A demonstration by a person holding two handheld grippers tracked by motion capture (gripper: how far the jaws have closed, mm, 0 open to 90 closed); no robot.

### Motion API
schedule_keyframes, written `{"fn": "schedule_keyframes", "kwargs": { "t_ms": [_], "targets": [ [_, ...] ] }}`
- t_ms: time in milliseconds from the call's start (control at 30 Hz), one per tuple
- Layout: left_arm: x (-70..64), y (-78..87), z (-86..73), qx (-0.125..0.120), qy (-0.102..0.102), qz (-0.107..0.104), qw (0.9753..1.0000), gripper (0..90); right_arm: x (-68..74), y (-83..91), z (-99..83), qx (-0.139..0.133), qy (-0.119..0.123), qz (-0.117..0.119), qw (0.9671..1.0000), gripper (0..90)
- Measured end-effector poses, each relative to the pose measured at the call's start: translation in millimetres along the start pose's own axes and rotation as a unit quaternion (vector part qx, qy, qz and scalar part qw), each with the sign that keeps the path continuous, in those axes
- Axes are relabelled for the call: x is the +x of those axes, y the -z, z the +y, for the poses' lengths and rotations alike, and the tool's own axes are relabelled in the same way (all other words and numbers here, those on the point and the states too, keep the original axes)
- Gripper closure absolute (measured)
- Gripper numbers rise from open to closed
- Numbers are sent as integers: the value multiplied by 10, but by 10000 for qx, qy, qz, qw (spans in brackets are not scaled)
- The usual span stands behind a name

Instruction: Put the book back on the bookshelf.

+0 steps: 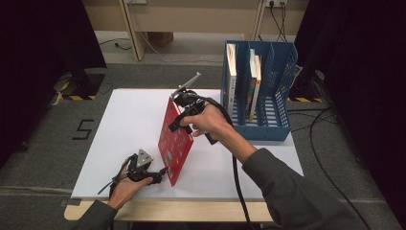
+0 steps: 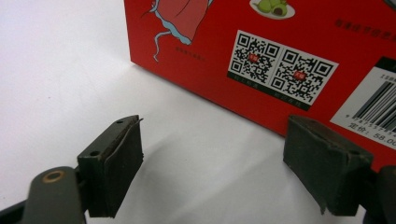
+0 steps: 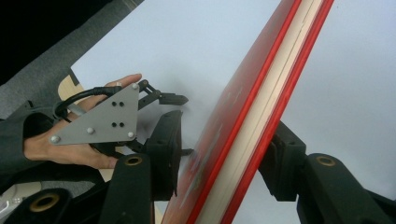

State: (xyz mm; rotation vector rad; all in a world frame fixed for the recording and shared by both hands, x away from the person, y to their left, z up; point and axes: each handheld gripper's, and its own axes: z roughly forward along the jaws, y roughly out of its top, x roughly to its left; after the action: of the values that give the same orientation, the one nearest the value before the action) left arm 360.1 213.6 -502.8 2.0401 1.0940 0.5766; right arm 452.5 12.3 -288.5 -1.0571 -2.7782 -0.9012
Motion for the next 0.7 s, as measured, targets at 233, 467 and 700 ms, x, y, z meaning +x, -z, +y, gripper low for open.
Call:
{"fn": "schedule_keyframes", "kwargs": {
  "t_ms": [233,467,700],
  "targets": [
    [43,19,-5,-55,140,-147,9998,158,-97,73,-90,122,436,-258,9986,666],
    [266,80,-68,-44,575,-53,9983,155,-245,201,-290,-42,383,-77,9992,668],
    [276,72,-64,-31,623,-124,9980,155,-278,412,-444,-162,565,-73,9982,703]
  ]
}}
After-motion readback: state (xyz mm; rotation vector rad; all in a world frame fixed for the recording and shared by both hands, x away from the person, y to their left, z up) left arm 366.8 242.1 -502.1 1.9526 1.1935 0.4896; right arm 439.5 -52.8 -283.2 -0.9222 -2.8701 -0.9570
